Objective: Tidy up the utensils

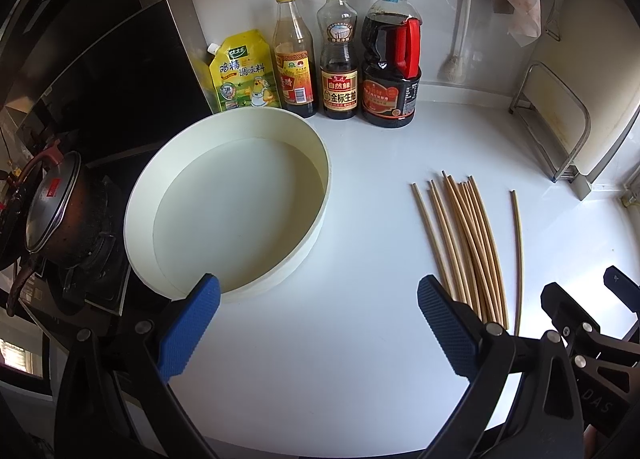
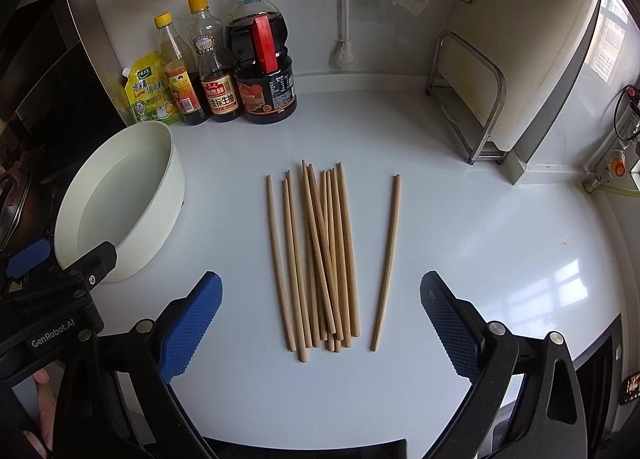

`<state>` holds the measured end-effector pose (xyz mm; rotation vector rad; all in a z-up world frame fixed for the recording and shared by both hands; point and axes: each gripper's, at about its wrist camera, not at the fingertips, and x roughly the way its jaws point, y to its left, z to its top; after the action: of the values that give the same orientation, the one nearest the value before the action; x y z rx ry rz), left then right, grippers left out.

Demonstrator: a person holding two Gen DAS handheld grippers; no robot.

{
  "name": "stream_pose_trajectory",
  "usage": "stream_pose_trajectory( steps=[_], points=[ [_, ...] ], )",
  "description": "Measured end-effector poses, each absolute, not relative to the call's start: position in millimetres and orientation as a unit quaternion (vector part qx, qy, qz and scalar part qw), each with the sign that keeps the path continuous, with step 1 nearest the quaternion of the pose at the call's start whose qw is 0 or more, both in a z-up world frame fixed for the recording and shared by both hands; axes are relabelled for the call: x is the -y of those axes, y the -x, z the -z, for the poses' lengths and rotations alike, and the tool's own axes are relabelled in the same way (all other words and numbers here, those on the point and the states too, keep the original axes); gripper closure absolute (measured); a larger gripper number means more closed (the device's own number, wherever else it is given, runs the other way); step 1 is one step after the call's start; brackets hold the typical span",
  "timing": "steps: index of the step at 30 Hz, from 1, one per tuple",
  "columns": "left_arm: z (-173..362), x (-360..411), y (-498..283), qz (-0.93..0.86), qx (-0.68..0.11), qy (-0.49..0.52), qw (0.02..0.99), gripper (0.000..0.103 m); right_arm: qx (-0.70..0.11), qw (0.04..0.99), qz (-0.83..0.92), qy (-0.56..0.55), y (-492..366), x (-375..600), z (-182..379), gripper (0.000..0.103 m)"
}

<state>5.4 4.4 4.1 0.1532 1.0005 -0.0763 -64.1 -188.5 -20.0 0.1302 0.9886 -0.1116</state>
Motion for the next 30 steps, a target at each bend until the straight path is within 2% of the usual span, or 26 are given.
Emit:
stream_pose_trajectory(
  steps=[30],
  points=[
    [-7.4, -8.4, -7.3, 0.036, -0.476, -0.073, 0.875, 0.006, -0.469, 0.879, 0.053, -0.058, 60.7, 184.5, 11.3, 0.008]
  ],
)
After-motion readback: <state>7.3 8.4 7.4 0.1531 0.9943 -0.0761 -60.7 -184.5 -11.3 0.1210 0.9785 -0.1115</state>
